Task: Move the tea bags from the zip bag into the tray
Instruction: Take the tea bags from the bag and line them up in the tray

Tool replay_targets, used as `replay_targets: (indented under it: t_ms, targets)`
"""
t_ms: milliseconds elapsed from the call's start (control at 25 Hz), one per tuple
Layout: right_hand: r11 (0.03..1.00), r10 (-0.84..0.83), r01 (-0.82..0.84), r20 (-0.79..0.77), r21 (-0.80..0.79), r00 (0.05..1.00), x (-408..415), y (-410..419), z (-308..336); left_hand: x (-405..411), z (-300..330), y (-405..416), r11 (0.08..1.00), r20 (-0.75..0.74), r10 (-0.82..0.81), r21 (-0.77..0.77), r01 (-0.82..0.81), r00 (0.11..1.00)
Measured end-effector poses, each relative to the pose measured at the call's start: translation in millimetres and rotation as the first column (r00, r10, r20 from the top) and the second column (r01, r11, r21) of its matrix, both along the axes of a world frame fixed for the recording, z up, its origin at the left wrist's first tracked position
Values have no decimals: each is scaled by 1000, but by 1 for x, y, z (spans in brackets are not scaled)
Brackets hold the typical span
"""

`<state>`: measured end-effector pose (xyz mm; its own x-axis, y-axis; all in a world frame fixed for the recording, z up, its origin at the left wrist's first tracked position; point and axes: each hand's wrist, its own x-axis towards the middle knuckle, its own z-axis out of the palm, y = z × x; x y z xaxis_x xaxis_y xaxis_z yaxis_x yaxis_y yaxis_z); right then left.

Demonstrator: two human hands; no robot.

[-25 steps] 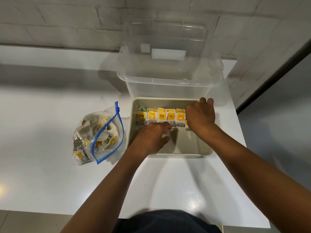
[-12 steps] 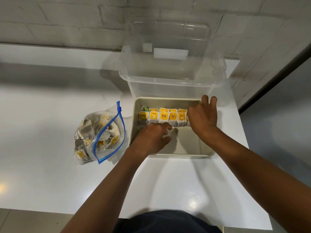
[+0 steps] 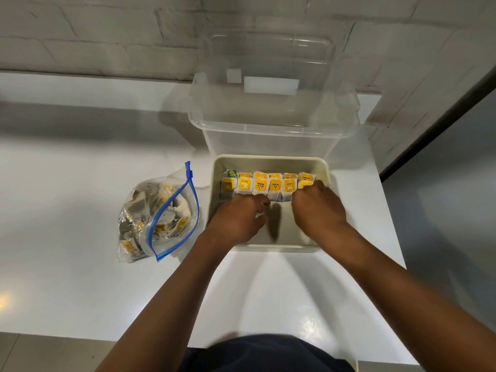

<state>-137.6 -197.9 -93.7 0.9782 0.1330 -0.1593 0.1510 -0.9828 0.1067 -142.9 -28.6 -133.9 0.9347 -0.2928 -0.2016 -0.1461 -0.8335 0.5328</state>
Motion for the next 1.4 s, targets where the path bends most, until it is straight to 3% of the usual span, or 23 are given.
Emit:
replay_targets:
  t_ms: [320, 1120, 1280, 1400]
  targets:
    - [953, -108, 159, -199, 258, 974, -7, 6, -20, -3, 3, 5, 1000, -11, 14, 3, -14, 1000]
    - [942, -174, 235, -250, 238, 952, -6, -1, -33, -19, 21, 17, 996, 0, 59, -63, -58, 998]
    - [929, -159, 221, -216, 298, 963, -12, 3, -16, -31, 35, 23, 985, 131, 119, -141, -100, 984]
    - [884, -91, 120, -86, 452, 992, -26, 22, 12, -50, 47, 36, 934, 354, 325, -265, -239, 877]
